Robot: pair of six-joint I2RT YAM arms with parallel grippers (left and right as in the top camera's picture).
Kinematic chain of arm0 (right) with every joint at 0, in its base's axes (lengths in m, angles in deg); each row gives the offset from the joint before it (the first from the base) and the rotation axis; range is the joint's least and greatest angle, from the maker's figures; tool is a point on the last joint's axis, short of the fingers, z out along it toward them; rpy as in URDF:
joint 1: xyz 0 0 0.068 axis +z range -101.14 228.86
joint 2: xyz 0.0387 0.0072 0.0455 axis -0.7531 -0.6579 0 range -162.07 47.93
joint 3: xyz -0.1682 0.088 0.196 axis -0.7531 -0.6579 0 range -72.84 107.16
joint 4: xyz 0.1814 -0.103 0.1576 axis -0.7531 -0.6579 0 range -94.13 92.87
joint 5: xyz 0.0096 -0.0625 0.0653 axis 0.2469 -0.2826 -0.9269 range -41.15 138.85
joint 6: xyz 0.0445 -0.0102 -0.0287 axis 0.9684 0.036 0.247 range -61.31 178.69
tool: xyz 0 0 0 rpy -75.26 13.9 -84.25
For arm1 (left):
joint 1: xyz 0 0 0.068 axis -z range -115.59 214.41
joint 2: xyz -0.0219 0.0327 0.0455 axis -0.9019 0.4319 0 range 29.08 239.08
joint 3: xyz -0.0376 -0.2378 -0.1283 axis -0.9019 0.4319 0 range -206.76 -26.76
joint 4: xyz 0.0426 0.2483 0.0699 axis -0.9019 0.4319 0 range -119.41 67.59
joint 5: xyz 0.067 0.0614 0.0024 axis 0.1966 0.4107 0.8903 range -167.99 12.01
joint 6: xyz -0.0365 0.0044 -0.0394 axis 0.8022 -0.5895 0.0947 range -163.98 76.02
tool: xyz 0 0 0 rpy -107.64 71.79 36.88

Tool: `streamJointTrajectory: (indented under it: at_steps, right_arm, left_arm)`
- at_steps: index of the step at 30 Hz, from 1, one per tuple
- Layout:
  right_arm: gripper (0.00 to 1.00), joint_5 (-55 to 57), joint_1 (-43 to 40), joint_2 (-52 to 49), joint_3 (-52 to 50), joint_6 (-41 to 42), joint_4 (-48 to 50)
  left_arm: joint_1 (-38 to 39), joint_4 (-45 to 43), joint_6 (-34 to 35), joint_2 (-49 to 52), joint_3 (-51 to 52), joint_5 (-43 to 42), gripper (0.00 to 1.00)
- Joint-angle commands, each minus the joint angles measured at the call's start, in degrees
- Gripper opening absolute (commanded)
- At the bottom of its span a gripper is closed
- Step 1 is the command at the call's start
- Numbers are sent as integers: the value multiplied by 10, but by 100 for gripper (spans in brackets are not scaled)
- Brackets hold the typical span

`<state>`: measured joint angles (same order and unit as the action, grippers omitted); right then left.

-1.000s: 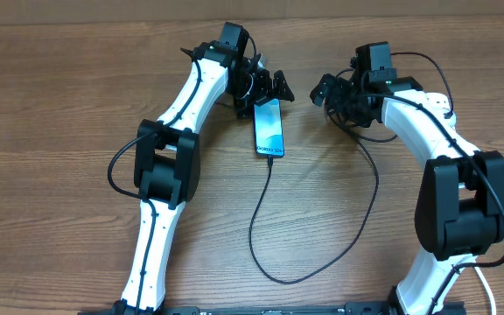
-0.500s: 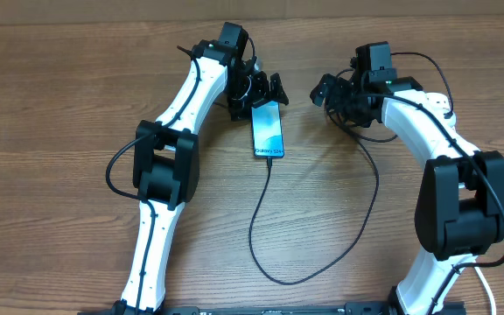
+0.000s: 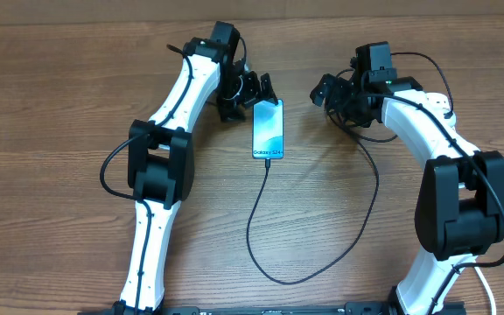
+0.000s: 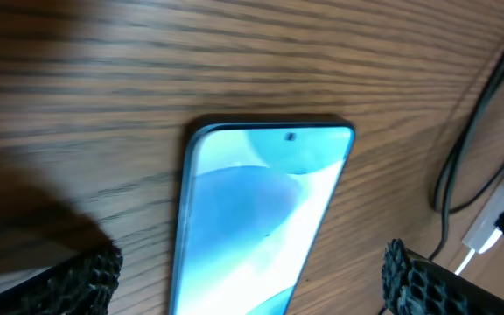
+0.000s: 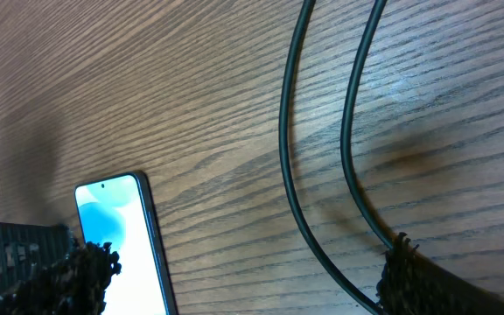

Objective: Plug charger to phone and switch on socket

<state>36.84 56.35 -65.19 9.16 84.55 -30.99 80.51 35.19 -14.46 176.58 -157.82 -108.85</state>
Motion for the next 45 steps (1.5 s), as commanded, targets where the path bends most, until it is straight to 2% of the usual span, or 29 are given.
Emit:
streamJointTrajectory:
  at_steps: [1, 11, 16, 21, 27, 33, 42, 45]
  right_arm:
    - [100, 4, -2, -4, 13, -2, 3]
    - [100, 4, -2, -4, 13, -2, 3]
    - [100, 4, -2, -4, 13, -2, 4]
    - [100, 4, -2, -4, 13, -2, 4]
    - [100, 4, -2, -4, 13, -2, 7]
    - [100, 4, -2, -4, 13, -2, 10]
    - [100, 3, -2, -4, 13, -3, -1]
    - [100, -24, -3, -3, 15, -34, -1]
  left_arm:
    - [-17, 16, 1, 28, 16, 93, 100]
    - [-18, 55, -42, -30, 16, 169, 100]
    - [-18, 83, -54, -97, 16, 232, 100]
    - [-14, 114, -86, -175, 16, 247, 100]
    - [-10, 151, -85, -256, 16, 268, 100]
    - [-11, 182, -85, -268, 16, 264, 100]
    - [-11, 179, -85, -268, 16, 265, 100]
    - [-11, 179, -85, -268, 16, 266, 100]
